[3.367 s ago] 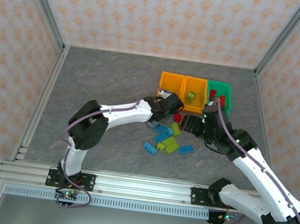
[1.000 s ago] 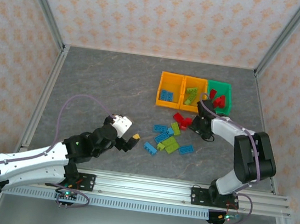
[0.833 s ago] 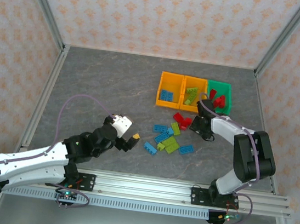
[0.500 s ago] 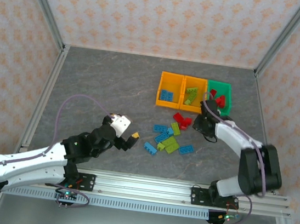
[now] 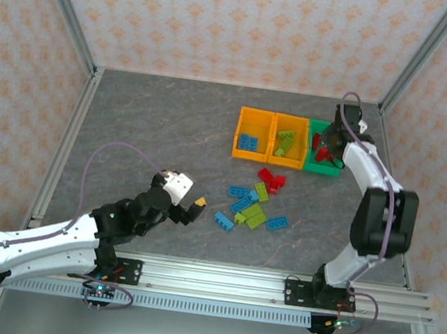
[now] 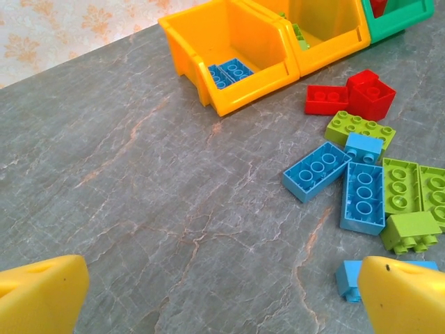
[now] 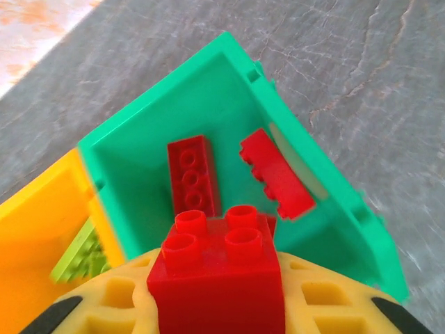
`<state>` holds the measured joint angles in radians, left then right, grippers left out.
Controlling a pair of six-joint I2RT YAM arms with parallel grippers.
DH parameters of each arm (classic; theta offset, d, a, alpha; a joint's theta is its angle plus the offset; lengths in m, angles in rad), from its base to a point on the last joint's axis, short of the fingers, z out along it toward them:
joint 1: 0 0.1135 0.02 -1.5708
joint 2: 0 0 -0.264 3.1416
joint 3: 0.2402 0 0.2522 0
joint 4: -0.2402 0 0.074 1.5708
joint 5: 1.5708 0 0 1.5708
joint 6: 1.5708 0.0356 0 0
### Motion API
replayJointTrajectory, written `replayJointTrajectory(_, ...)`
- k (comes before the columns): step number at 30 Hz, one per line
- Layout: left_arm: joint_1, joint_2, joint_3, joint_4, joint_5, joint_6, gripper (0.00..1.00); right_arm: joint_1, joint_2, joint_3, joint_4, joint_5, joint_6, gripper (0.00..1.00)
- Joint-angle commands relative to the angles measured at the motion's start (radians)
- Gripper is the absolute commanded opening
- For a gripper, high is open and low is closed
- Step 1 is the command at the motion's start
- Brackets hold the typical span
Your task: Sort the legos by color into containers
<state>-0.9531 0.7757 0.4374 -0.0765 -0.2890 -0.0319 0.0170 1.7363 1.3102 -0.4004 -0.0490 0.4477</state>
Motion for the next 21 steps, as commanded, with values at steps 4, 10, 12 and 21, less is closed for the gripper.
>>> replayJointTrajectory(4,0.002,-0.016,-0.015,0.031,-0.038,0.007,1.0,0.005,0.115,0.23,-0.143,-0.042,-0.023,0.59)
replayJointTrajectory(10,0.002,-0.014,-0.01,0.026,-0.046,0.006,1.0,0.011,-0.083,0.124,-0.174,-0.079,0.038,0.7)
replayJointTrajectory(12,0.002,-0.021,-0.007,0.018,-0.056,0.006,1.0,0.044,-0.218,0.012,-0.148,-0.121,0.048,0.7)
replayJointTrajectory(21,0.003,-0.047,-0.026,0.042,-0.04,0.005,1.0,0.38,-0.614,-0.397,-0.209,-0.096,0.014,0.69)
